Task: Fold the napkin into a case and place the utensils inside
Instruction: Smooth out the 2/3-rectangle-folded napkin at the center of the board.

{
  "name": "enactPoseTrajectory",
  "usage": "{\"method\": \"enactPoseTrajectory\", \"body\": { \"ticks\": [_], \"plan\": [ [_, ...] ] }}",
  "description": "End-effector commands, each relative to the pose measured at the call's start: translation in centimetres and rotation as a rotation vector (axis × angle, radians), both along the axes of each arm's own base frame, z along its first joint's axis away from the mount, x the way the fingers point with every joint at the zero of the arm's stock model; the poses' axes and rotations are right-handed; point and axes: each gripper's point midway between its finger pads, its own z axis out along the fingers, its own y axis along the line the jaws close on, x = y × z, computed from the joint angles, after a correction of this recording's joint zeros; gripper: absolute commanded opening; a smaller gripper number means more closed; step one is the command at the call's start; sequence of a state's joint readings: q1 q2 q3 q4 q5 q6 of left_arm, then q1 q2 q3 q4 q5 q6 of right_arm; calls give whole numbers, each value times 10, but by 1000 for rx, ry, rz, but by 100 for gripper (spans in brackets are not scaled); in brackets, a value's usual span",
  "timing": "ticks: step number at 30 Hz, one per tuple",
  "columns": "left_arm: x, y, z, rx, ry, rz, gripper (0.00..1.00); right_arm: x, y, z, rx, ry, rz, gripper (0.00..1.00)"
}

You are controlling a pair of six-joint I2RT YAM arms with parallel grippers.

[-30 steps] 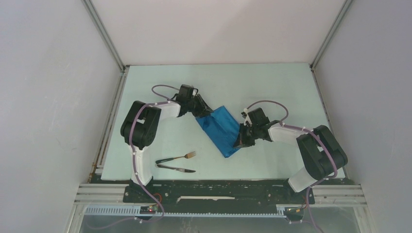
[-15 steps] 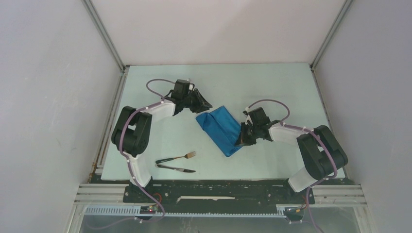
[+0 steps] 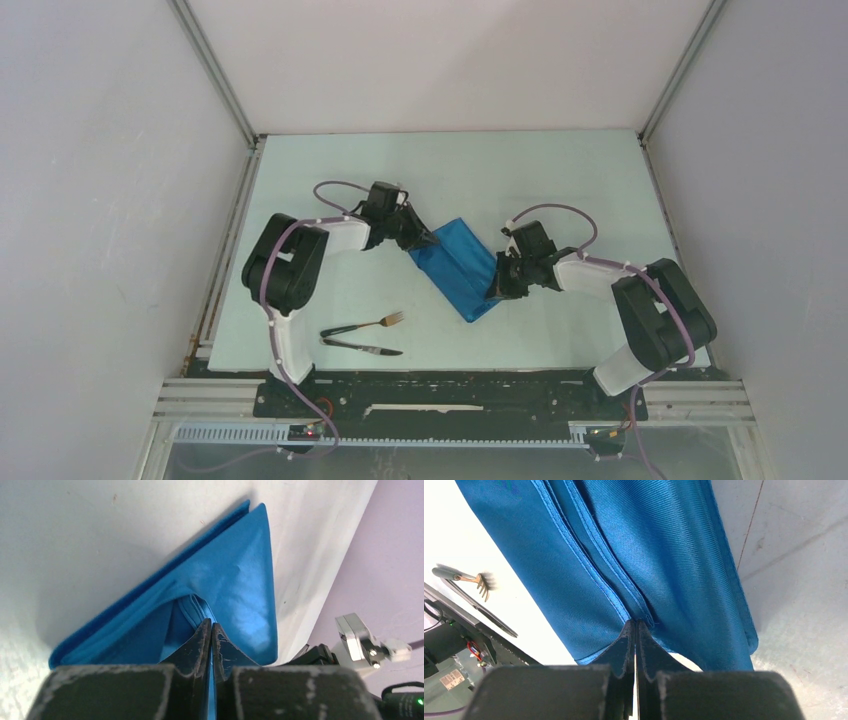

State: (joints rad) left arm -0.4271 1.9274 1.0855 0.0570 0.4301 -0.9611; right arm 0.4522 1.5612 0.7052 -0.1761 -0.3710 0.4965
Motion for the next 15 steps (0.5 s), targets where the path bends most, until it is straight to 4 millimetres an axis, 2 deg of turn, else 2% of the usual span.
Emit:
{"method": "enactPoseTrajectory", "body": {
  "ticks": [1,6,10,11,15],
  "plan": [
    [21,-9,-3,-26,-38,5,7,12,-7,9,-45,-78,-4,0],
    [32,-11,-15,-15,-41,6,7,12,-8,9,-68,-96,5,0],
    [31,-11,-22,-11,-29,0,6,12,-13,13,-108,-111,18,0],
    [29,-10,-24,-7,-27,0,6,10,-15,16,-121,-111,25,3],
    [22,-6,-27,3,-18,-6,6,14,-10,51,-136,-193,60,31]
  ]
}}
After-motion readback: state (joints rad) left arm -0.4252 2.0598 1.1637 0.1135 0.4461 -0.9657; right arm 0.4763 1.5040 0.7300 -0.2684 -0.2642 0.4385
